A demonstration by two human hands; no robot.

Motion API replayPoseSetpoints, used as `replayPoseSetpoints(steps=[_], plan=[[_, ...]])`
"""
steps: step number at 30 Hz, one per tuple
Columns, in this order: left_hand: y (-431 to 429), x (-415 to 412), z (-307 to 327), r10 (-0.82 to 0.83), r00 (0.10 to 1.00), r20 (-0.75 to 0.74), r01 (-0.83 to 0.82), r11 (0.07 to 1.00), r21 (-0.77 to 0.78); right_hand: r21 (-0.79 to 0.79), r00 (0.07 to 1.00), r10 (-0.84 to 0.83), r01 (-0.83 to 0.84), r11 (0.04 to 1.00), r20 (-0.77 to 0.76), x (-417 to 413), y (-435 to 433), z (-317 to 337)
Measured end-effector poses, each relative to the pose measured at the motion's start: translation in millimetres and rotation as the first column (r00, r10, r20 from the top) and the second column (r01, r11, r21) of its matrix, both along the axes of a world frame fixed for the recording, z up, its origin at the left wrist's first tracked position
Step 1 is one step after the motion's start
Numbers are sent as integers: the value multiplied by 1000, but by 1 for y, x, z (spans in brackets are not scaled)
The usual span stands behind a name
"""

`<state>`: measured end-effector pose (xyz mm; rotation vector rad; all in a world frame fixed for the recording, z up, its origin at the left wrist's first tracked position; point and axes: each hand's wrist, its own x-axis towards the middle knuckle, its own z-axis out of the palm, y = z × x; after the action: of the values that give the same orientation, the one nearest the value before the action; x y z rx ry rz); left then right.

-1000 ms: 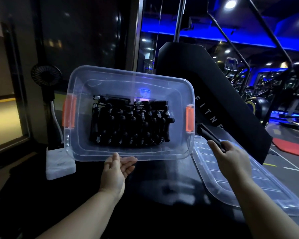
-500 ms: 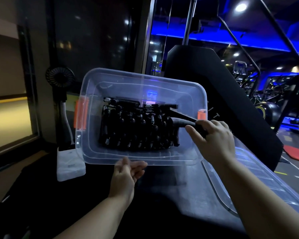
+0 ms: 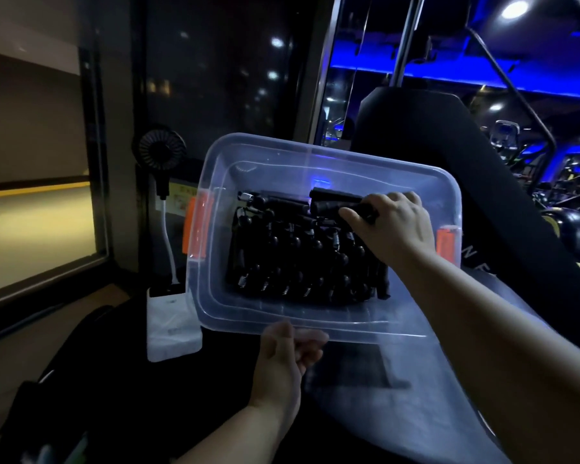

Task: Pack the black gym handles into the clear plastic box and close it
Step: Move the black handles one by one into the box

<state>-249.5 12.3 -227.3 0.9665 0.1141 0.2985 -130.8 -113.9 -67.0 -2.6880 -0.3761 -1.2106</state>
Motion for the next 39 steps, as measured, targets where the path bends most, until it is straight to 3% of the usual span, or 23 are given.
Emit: replayPoseSetpoints(steps=[12, 15, 20, 24, 31, 39], plan=[[7, 4, -4, -42, 998, -48, 40, 998, -51, -90, 986, -12, -3, 996, -164, 54, 37, 8], [7, 3, -4, -38, 999, -18, 37, 999, -35, -9, 991, 2, -3, 1000, -136, 65, 37, 5], [8, 6, -2, -24, 1000, 3, 24, 999, -43, -7, 982, -157, 157, 988, -108, 76, 51, -4], [9, 9, -3, -31, 999, -33, 28, 996, -83, 82, 973, -183, 196, 977, -143, 78, 61, -18], [10, 7, -6, -34, 999, -6, 34, 996, -84, 203, 970, -101, 147, 968, -223, 66, 58, -23], [9, 5, -6, -27, 999, -23, 26, 999, -34, 300, 996, -19, 45, 953, -90, 24, 28, -20]])
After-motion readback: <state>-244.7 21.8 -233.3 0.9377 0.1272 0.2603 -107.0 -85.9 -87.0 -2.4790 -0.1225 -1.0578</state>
